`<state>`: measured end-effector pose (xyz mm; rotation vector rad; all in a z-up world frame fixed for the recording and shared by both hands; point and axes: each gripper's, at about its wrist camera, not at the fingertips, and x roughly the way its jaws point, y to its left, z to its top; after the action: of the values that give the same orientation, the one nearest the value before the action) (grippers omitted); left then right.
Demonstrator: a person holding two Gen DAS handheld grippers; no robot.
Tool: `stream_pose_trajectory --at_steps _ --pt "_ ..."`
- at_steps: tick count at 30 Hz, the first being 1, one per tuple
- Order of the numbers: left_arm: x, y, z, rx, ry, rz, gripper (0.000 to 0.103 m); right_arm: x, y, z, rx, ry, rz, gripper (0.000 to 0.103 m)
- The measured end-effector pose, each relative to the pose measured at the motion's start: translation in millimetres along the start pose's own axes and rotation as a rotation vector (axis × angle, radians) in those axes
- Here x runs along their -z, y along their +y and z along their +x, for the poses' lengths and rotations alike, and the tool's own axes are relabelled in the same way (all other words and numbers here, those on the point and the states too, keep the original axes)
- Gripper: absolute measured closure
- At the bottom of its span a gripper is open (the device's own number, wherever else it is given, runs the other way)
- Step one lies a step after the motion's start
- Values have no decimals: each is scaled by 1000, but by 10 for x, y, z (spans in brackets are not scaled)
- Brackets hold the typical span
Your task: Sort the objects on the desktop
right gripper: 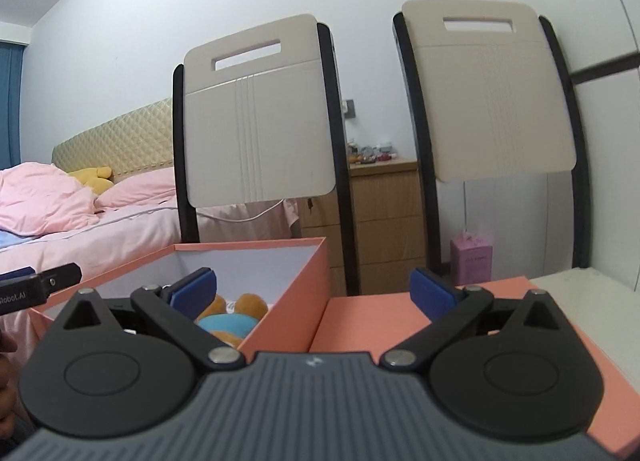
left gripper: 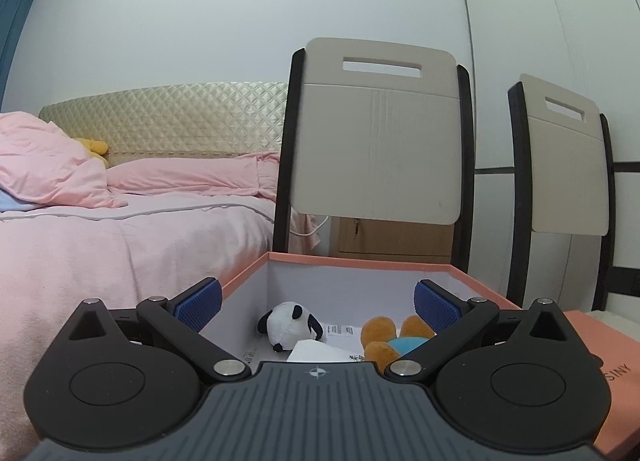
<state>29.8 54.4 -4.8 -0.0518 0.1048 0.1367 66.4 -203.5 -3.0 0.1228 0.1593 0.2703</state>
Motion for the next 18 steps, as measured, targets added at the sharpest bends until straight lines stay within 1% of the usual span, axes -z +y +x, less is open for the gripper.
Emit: stream_pose_trajectory --at_steps 11,18 --pt "40 -73 3 19 8 17 0 5 23 -55 15 -20 -19 0" --pt "-9 -203 -133 61 0 5 0 -26 27 -90 4 -42 -32 0"
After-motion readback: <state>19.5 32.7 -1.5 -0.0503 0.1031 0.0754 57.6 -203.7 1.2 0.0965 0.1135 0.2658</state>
